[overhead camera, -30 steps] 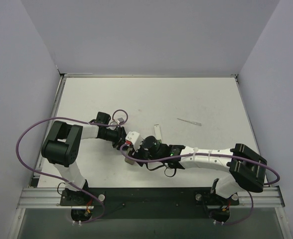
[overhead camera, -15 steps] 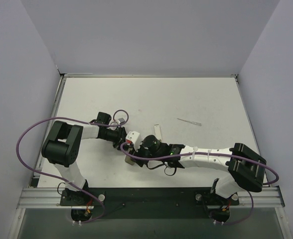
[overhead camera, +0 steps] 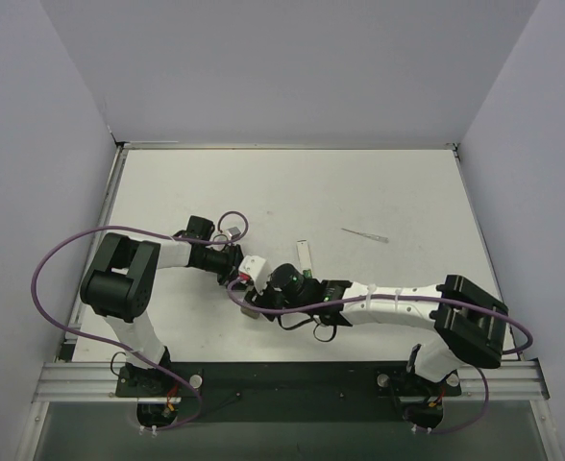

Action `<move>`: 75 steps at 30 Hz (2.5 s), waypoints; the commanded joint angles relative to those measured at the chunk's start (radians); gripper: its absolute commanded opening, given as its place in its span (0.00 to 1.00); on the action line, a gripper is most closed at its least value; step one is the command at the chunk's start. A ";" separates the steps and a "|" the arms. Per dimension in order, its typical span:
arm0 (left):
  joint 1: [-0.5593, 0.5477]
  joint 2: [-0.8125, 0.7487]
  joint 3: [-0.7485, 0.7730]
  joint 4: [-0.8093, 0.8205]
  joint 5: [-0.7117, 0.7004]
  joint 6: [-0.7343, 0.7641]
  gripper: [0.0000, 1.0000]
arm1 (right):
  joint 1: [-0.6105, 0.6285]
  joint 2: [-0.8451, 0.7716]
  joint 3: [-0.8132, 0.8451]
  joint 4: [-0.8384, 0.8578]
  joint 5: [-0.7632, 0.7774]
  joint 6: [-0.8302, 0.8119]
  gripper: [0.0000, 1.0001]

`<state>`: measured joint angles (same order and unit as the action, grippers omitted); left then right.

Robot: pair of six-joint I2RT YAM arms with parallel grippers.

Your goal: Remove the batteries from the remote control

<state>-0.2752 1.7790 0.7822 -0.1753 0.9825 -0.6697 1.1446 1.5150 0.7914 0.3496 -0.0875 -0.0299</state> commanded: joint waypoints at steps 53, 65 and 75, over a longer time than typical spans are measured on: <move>-0.018 -0.003 0.015 0.008 0.064 -0.008 0.00 | 0.164 -0.065 -0.049 0.065 0.418 -0.136 0.41; -0.038 -0.041 0.022 0.031 0.076 0.002 0.00 | -0.009 -0.147 -0.064 0.017 -0.021 0.028 0.49; -0.053 -0.076 0.015 0.071 0.096 -0.016 0.00 | -0.037 -0.093 -0.047 0.020 -0.127 0.070 0.49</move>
<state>-0.3244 1.7473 0.7807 -0.1516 1.0286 -0.6868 1.1183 1.3987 0.7273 0.3607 -0.1486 0.0132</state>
